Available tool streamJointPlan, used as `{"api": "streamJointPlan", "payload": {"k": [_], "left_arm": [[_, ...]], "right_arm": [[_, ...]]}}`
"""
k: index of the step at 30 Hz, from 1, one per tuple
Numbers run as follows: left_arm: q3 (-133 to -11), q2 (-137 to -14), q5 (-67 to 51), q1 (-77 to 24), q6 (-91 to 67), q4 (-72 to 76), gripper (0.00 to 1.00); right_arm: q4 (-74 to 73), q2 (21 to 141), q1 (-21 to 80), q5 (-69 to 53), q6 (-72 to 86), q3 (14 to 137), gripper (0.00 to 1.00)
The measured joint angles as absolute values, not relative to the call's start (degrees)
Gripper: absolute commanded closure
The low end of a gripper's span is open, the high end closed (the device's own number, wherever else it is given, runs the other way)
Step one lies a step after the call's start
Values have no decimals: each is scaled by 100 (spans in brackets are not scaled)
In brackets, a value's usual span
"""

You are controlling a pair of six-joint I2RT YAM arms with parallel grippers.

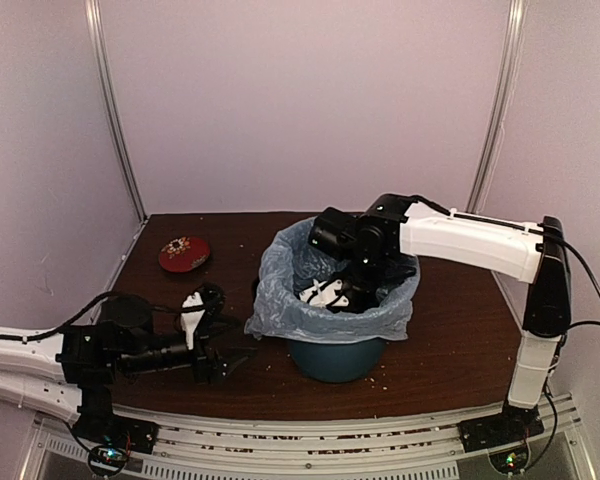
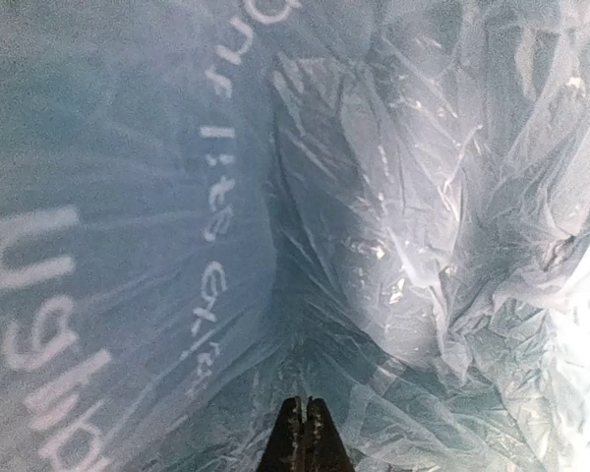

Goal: Put the trash bags into the trash bin

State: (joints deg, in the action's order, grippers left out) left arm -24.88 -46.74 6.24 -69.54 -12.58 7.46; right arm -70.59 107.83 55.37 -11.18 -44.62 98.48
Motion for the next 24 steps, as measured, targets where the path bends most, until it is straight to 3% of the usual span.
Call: {"api": "streamJointPlan", "payload": {"k": [4,11,17,24], "left_arm": [[-2639,-5450,1129,-6987,-958,814,39],[-2873,-6311,1621,-6987,-561,1376,61],[-2867,-6641,1024,-7004,-342,2193,61],[-2777,-6987,631,-7142,-325,2744,50]], "right_arm": [[-7019,10669,5537,-1212,-4464,9725,100],[-6751,10597,5537,-1326,-4464,9192,100],[-6510,10608,5537,-1406,-4462,8853,100],[-6237,10836,5535,-1413,-4466,8534,100]]}}
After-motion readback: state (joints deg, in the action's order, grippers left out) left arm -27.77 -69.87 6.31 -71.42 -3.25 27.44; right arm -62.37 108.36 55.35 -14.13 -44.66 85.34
